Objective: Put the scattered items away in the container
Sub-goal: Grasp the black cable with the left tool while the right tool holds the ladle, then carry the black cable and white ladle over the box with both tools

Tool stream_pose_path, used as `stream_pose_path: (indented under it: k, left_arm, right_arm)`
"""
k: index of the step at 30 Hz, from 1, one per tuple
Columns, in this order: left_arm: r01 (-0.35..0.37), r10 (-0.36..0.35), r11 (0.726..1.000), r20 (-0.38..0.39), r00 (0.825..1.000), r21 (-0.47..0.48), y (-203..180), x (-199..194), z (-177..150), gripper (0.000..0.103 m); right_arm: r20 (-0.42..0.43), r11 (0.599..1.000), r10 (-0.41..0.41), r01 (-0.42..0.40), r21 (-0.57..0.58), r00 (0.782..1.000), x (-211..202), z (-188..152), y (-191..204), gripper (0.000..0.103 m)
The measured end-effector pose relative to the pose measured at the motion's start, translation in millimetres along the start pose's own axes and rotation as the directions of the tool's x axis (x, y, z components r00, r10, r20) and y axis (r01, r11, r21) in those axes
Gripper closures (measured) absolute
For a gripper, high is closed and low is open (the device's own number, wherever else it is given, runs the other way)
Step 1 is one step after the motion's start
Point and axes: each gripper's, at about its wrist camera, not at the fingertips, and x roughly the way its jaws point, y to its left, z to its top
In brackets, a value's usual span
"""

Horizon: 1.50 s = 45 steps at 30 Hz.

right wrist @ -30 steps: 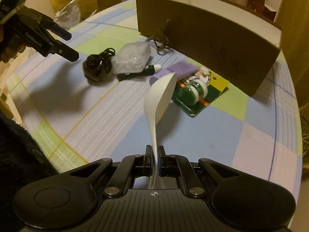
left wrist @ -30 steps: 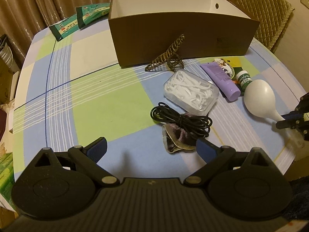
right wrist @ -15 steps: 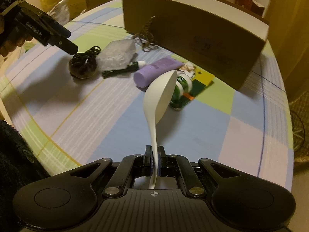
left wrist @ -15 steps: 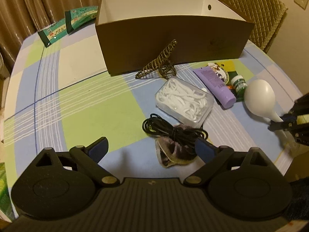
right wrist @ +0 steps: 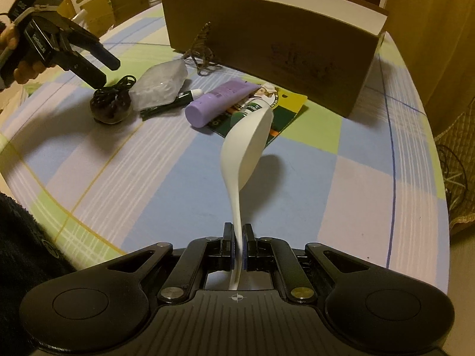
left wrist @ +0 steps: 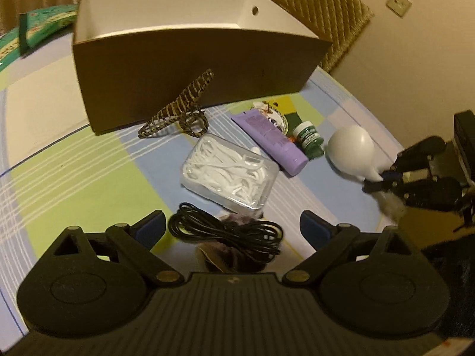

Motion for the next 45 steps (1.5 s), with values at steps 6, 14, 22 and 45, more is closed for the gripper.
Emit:
stream_pose_path:
  k: [6, 14, 22, 45]
  left_arm:
    - [0.055, -0.052, 0.998, -0.065, 0.996, 0.043, 8, 12, -1, 0.006]
    - [0.069, -0.062, 0.996, -0.121, 0.991, 0.057, 15, 32, -2, 0.004]
    - [0.014, 0.005, 0.985, -0.11, 0.994, 0.173, 3, 30, -4, 0.009]
    - [-0.147, 0.147, 0.98, 0.009, 0.989, 0.135, -31, -17, 1, 0.009]
  right_arm:
    - [-0.011, 1.0, -0.02, 0.02, 0.022, 1.0, -1, -2, -4, 0.102]
    - [-0.021, 0.999, -0.031, 0.031, 0.023, 0.999, 0, 0, -6, 0.102]
    - [-0.027, 1.0, -0.027, 0.027, 0.009, 0.999, 2, 2, -6, 0.102]
    - [0.065, 0.996, 0.074, -0.077, 0.042, 0.995, -34, 27, -14, 0.102]
